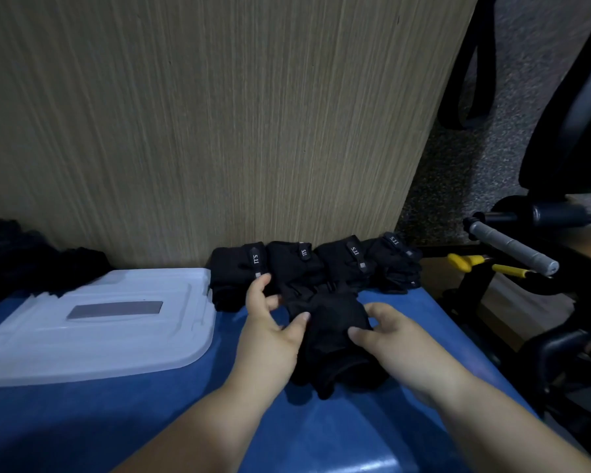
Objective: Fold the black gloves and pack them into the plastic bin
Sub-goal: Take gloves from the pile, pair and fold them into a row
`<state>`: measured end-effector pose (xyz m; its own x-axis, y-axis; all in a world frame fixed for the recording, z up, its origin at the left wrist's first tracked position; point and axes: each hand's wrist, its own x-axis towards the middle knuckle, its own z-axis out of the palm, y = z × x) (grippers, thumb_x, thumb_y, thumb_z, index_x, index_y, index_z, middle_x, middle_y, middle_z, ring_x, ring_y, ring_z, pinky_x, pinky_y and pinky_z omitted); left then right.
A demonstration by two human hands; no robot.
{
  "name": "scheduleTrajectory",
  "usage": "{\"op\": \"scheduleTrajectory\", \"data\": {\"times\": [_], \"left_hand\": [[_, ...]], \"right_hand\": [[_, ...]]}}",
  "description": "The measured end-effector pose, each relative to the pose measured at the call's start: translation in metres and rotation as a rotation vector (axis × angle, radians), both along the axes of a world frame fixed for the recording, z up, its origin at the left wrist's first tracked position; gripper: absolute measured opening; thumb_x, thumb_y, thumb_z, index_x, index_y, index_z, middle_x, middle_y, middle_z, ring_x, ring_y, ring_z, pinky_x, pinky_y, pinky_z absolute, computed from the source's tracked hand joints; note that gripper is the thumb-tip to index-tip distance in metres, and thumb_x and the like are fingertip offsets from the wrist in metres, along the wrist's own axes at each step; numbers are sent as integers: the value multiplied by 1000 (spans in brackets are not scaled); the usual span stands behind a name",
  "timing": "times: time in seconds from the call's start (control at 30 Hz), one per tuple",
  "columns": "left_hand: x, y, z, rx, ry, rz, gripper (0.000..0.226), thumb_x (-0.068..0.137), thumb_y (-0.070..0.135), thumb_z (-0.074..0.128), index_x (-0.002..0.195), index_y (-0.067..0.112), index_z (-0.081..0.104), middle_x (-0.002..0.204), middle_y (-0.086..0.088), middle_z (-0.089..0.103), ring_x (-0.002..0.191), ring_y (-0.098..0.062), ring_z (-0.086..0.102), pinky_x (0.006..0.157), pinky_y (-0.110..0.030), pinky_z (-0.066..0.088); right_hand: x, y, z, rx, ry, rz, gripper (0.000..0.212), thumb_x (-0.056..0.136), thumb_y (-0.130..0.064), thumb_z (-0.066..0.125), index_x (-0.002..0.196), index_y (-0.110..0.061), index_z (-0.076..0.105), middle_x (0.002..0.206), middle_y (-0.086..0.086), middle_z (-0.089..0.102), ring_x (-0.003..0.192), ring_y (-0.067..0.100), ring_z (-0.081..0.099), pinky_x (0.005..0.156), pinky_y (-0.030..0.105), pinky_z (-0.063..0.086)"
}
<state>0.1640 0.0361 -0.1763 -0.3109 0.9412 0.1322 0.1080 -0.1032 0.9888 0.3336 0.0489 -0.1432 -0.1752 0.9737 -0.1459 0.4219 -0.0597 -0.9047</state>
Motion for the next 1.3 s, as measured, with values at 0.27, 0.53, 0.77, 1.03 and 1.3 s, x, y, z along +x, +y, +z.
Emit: {"op": "scheduleTrajectory", "data": {"times": [0.27, 0.53, 0.77, 1.03, 1.3], "left_hand": [[1, -7, -3, 77, 755, -39, 41, 97, 18, 49, 135, 30, 41, 144, 20, 23, 132, -2, 18, 104, -10, 13], [4, -10, -7, -107, 1025, -364, 49, 103, 38, 30, 150, 35, 19, 157, 19, 16, 145, -1, 4, 120, -27, 6], [3, -7, -15, -245, 1230, -415, 54, 102, 48, 14, 153, 34, 3, 159, 21, -3, 146, -7, -13, 120, -36, -7], [1, -11, -10, -102, 1012, -209, 51, 102, 42, 26, 151, 36, 13, 158, 21, 5, 146, -4, 1, 119, -28, 6], [17, -18, -13, -76, 1091, -427, 47, 103, 40, 27, 150, 36, 23, 157, 23, 14, 144, 3, 1, 119, -21, 5]], "right_hand": [[17, -1, -9, 266, -776, -26, 63, 89, -48, 55, 142, -34, 23, 132, -1, 46, 126, 20, 41, 98, 31, 38], [9, 2, -18, 305, -830, 438, 65, 98, -50, 36, 154, -29, 10, 160, -17, 0, 145, 5, -16, 121, 35, -2], [14, -2, -17, 83, -1069, 584, 79, 93, -66, 24, 151, -28, -13, 155, -14, -26, 141, 8, -29, 117, 46, -14], [36, 5, -15, 260, -702, 205, 76, 81, -75, 35, 143, -31, 39, 147, -9, 37, 136, 12, 35, 113, 33, 28], [26, 15, -31, 268, -773, -47, 51, 88, -49, 58, 132, -24, 49, 125, 2, 55, 119, 22, 49, 99, 29, 40]]}}
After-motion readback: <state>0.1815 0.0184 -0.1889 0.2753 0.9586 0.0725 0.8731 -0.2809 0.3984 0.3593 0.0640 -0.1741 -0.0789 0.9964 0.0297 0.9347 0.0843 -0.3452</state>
